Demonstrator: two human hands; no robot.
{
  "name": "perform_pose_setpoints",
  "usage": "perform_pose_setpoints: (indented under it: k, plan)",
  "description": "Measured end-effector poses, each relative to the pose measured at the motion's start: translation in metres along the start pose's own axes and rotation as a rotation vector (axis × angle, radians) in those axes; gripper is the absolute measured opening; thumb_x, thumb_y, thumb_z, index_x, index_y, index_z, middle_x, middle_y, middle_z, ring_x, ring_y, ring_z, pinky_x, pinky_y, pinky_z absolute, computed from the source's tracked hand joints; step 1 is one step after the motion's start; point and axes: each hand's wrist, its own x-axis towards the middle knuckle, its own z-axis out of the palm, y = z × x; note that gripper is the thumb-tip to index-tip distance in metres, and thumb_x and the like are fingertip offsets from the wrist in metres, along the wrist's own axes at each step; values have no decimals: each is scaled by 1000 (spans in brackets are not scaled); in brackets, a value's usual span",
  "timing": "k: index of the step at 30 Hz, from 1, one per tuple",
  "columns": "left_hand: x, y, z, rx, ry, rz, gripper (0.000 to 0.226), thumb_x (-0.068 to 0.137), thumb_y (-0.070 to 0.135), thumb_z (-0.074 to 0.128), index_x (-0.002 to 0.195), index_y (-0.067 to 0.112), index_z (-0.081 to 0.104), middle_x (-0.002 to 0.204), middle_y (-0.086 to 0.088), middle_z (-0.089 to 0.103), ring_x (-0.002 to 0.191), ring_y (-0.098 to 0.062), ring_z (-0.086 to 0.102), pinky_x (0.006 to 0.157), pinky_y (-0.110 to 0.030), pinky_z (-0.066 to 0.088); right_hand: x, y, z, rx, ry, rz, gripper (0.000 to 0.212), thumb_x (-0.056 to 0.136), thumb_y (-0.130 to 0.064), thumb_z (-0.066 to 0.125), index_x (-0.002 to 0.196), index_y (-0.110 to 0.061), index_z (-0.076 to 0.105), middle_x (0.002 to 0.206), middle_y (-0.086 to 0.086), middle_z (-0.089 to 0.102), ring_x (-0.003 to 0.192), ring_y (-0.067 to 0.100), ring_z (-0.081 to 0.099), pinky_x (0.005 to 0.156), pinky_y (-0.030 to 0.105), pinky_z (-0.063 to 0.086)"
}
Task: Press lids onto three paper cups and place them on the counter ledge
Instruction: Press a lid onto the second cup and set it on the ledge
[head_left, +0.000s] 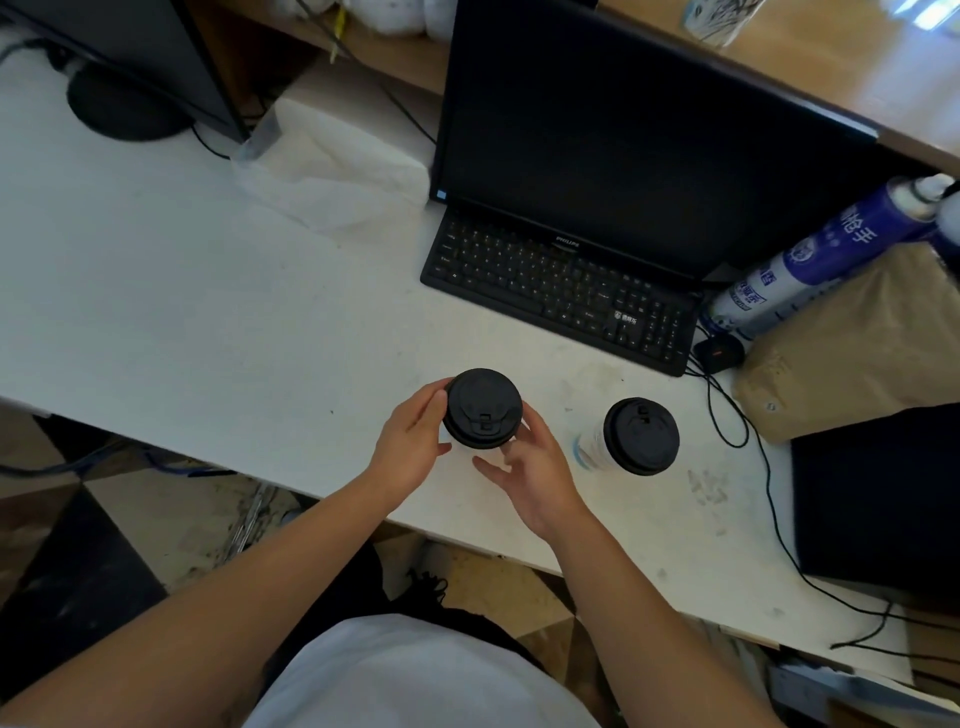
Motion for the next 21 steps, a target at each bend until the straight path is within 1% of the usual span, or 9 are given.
perform_pose_setpoints:
  k: [2,3,4,5,6,8,11,14,21]
  plan:
    - [1,-1,-1,2,12,-17,33,109,28,36,130,27,62,134,-1,61,125,-20,56,97,-49,56,-5,-5,-4,112,17,4,63,87,11,33,136,-17,61,144,6,57,136,31,48,104,60,49]
    - [2,-1,-1,5,16,-22,34,109,28,37,132,26,61,135,-2,61,126,-21,56,97,-50,56,-7,-7,-4,144,28,-4,52,93,3,36,134,-15,63,142,5,59,135,31,50,103,60,50]
    - [3,-1,0,6,21,-26,34,109,28,37,133,25,61,135,-2,61,126,-21,57,97,-50,56,-9,-10,-3,155,49,-9,41,101,-9,40,132,-15,65,141,4,60,132,29,52,101,59,51]
    - [3,-1,1,5,26,-32,35,109,28,37,133,25,61,135,-2,61,125,-22,57,97,-50,56,-11,-12,-2,151,71,-9,35,106,-22,42,130,-15,67,139,3,62,130,27,54,101,58,52]
    - [4,0,1,5,31,-36,35,109,28,36,133,24,61,134,-2,62,124,-21,57,97,-50,56,-11,-14,1,133,87,-12,36,108,-32,41,128,-16,68,137,2,62,127,24,56,100,58,53]
    - [5,1,4,6,34,-40,36,109,29,34,131,25,63,132,-1,64,123,-20,58,96,-48,56,-8,-15,4,74,91,-31,42,108,-43,40,123,-17,69,134,1,64,125,21,57,100,56,54]
    - [6,2,8,-8,33,-40,37,109,34,34,126,23,65,126,-1,66,120,-19,60,94,-46,58,-5,-12,9,-12,102,-54,41,107,-42,43,125,-17,68,132,4,66,128,23,58,97,51,57]
    - [6,0,9,-11,41,-30,40,109,38,34,121,20,67,123,-2,68,117,-18,62,92,-45,59,-5,-11,11,-29,107,-62,36,107,-40,44,124,-19,69,130,2,68,127,21,59,97,48,58]
    - [10,-7,8,71,49,-1,44,108,42,32,125,19,65,122,-3,67,117,-20,62,89,-44,61,-4,-11,14,-49,123,-71,35,108,-39,41,121,-20,69,129,2,66,127,20,59,95,46,59]
